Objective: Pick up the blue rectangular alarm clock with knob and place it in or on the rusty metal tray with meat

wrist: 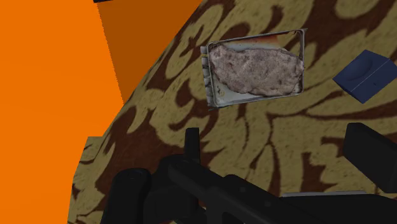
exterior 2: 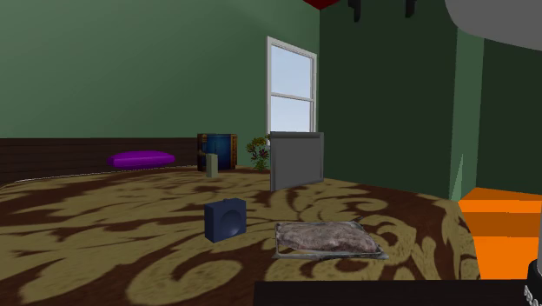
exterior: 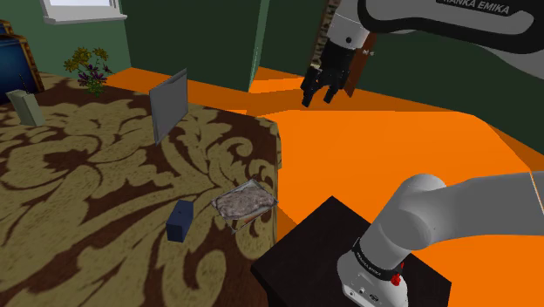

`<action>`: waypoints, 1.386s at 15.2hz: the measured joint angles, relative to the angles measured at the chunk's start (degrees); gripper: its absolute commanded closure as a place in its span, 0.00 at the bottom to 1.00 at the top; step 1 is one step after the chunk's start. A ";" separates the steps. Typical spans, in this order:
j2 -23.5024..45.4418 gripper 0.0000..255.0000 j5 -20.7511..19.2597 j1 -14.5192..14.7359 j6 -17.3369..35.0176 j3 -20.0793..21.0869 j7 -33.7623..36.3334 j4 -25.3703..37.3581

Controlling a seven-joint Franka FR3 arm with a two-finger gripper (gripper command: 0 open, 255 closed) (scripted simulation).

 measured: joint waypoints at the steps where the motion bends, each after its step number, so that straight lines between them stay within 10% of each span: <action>1: 0.00 0.00 0.00 0.00 0.00 0.00 0.00 0.00; 21: 21.90 0.00 6.78 0.25 26.01 20.03 30.65 -7.33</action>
